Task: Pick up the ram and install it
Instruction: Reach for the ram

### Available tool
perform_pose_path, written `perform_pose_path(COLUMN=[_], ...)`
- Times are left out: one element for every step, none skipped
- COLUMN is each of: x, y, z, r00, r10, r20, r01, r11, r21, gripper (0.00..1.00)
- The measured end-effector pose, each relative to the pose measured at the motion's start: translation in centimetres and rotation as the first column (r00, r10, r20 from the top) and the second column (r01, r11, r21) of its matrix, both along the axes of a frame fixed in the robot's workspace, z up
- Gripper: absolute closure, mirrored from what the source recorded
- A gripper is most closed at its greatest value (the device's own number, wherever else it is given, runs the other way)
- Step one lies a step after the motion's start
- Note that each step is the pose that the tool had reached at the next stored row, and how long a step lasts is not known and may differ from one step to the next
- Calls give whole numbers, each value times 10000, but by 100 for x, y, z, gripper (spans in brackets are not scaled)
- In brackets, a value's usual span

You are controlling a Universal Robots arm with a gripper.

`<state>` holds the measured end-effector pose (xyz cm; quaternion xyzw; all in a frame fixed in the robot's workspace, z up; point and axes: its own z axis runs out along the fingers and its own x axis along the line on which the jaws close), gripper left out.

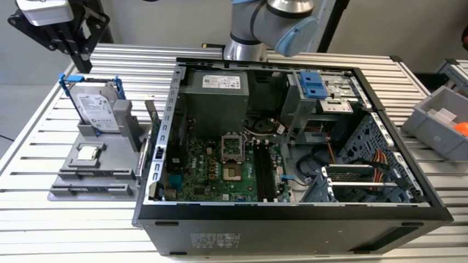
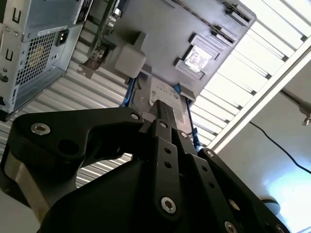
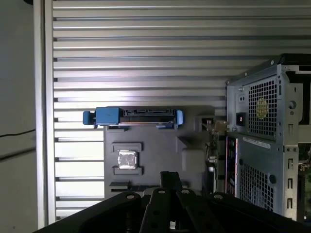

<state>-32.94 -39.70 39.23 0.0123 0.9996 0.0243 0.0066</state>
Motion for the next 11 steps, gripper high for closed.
perform_pose_path(x=[-12, -25, -36, -46, -53, -57, -63, -67, -71, -72, -72], y=[0, 1, 1, 1, 1, 1, 2, 2, 3, 3, 3], z=[0, 0, 0, 0, 0, 0, -1, 0, 0, 0, 0], r00=[10000, 10000, 10000, 10000, 10000, 10000, 10000, 10000, 10000, 10000, 10000], r10=[0, 1, 0, 1, 2, 4, 3, 6, 6, 6, 7], r20=[1, 0, 0, 0, -1, -1, 0, -1, -1, 0, 0], r01=[0, -1, 0, -1, -2, -4, -3, -6, -6, -6, -7], r11=[10000, 10000, 10000, 10000, 10000, 10000, 10000, 10000, 10000, 10000, 10000], r21=[1, 0, 1, 1, 0, 0, 1, 0, 0, 1, 1], gripper=[100, 100, 100, 100, 100, 100, 100, 100, 100, 100, 100])
